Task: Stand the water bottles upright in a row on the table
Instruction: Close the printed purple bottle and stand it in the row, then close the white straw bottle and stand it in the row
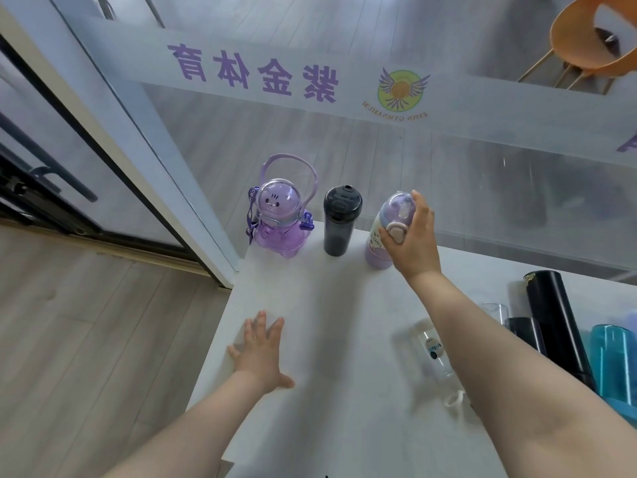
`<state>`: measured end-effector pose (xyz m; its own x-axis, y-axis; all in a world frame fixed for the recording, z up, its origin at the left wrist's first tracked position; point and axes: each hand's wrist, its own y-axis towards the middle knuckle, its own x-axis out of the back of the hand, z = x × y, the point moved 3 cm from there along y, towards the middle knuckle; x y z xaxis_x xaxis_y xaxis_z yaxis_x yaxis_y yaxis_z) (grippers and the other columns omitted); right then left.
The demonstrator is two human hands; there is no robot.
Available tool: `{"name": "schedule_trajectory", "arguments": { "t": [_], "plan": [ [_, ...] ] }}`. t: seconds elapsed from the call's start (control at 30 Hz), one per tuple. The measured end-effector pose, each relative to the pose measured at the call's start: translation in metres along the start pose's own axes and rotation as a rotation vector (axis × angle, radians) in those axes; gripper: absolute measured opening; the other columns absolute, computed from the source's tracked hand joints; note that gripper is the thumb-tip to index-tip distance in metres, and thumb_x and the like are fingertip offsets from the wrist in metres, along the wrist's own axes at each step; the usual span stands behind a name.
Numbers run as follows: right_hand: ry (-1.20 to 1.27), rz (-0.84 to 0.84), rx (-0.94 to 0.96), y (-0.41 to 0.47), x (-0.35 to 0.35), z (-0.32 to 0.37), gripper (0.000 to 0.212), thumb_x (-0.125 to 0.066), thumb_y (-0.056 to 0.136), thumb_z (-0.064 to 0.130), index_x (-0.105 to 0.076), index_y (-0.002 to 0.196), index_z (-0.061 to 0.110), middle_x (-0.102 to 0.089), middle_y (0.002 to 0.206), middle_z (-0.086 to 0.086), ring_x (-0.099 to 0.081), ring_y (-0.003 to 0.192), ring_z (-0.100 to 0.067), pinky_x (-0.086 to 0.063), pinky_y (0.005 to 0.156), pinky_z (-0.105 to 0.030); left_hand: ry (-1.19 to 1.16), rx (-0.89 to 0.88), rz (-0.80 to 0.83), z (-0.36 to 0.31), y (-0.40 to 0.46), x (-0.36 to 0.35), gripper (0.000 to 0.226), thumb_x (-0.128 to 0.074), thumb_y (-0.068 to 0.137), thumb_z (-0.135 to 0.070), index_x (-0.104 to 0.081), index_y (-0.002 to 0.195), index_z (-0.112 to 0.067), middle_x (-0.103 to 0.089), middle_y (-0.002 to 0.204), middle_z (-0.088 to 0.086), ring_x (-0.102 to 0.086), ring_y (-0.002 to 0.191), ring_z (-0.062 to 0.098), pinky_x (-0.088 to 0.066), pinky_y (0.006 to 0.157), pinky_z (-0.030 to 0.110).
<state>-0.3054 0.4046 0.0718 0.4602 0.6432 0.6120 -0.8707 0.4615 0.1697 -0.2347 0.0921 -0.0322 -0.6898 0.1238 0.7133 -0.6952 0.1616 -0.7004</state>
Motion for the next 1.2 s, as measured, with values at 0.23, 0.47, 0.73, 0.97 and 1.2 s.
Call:
{"name": "schedule_trajectory", "arguments": {
  "t": [0.23,0.47,0.73,0.97,1.2],
  "plan": [
    [-0.113,0.077,-0.019,-0.015,0.022,0.0,0.102,-0.071,0.077,0.049,-0.008,0.152,0.022,-0.022,0.158,-0.004,-0.022,0.143,-0.022,-0.029,0.114,-0.041,-0.015,-0.02,-0.029,0.003,-0.002,-0.001,0.128,-0.074,0.067,-0.063,0.019,0.149,-0.033,0.03,0.157,0.004,0.02,0.147,0.031,-0.019,0.112,0.064],
    [-0.145,0.082,-0.157,-0.078,0.069,-0.033,0.086,-0.065,0.087,0.039,-0.013,0.151,0.017,-0.023,0.157,-0.004,-0.021,0.143,-0.021,-0.021,0.112,-0.031,-0.106,-0.045,-0.103,-0.005,-0.01,-0.01,0.1,-0.062,0.083,-0.049,0.006,0.153,-0.027,0.016,0.161,0.007,0.011,0.149,0.03,-0.012,0.12,0.049],
    [-0.128,0.168,-0.413,-0.176,0.097,-0.078,0.08,-0.064,0.086,0.044,-0.021,0.149,0.02,-0.032,0.153,-0.004,-0.031,0.14,-0.021,-0.03,0.111,-0.038,-0.118,-0.238,-0.115,-0.042,-0.032,-0.029,0.076,-0.052,0.091,-0.041,-0.01,0.153,-0.026,0.006,0.163,0.004,0.003,0.15,0.026,-0.011,0.121,0.038],
    [-0.275,0.246,-0.366,-0.225,0.095,-0.083,0.098,-0.078,0.07,0.049,-0.025,0.147,0.017,-0.031,0.15,-0.007,-0.029,0.138,-0.024,-0.028,0.114,-0.039,0.089,-0.296,-0.107,-0.056,-0.047,-0.047,0.093,-0.056,0.086,-0.051,0.006,0.153,-0.031,0.018,0.161,0.003,0.01,0.15,0.025,-0.009,0.121,0.043],
    [-0.449,0.328,-0.323,-0.249,0.086,-0.081,0.096,-0.069,0.081,0.043,-0.009,0.151,0.016,-0.013,0.158,-0.008,-0.009,0.147,-0.023,-0.017,0.116,-0.033,0.118,-0.318,-0.139,-0.051,-0.048,-0.05,0.093,-0.056,0.086,-0.051,0.007,0.152,-0.033,0.019,0.161,0.001,0.01,0.15,0.024,-0.009,0.121,0.042]
  ]
}}
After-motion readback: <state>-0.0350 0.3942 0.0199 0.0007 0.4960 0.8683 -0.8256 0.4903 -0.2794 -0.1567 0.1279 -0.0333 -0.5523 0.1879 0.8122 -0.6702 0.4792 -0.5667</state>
